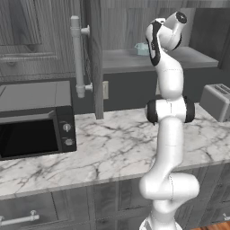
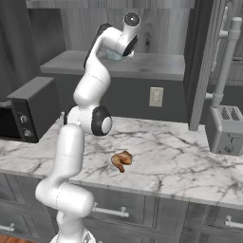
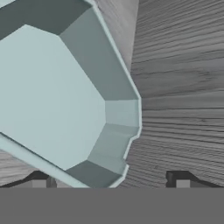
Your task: Retrieve the tupperware from the cabinet, then place the raw meat into the tupperware to avoid contamination.
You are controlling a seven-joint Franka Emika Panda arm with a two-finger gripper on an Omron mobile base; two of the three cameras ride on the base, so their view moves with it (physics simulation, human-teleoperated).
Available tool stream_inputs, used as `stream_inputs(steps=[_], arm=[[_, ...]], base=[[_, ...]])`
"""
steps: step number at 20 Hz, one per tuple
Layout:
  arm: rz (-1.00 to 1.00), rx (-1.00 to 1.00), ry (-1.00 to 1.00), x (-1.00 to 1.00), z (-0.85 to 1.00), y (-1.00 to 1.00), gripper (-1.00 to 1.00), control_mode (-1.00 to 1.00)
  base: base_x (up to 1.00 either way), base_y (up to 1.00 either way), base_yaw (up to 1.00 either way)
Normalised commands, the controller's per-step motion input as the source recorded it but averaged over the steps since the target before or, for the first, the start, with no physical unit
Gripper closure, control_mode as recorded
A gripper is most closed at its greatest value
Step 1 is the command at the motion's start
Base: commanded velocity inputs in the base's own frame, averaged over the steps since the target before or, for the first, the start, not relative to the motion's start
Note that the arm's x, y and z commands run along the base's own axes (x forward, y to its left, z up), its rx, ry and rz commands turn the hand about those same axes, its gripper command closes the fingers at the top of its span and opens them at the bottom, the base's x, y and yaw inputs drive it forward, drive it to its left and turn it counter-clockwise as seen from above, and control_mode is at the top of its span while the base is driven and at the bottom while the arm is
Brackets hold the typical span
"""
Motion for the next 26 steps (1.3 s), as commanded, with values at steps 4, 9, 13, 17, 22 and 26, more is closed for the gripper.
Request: stream_inputs(steps=[4, 9, 13, 17, 22, 26], arm=[[0.15, 0.02, 0.03, 0.32, -0.13, -0.02, -1.0, -1.0], [0.15, 0.02, 0.09, 0.24, -0.14, 0.0, -1.0, -1.0], [0.13, 0.03, 0.18, 0.11, -0.14, 0.22, -1.0, -1.0], [0.13, 0.0, 0.18, 0.08, -0.17, 0.38, 1.0, -1.0], [0.12, 0.0, 0.15, 0.06, -0.17, 0.4, 1.0, -1.0], [0.11, 0.0, 0.13, 0.02, -0.16, 0.34, 1.0, -1.0]], base=[[0.0, 0.0, 0.0], [0.0, 0.0, 0.0], [0.0, 0.0, 0.0], [0.0, 0.0, 0.0], [0.0, 0.0, 0.0], [0.0, 0.0, 0.0]])
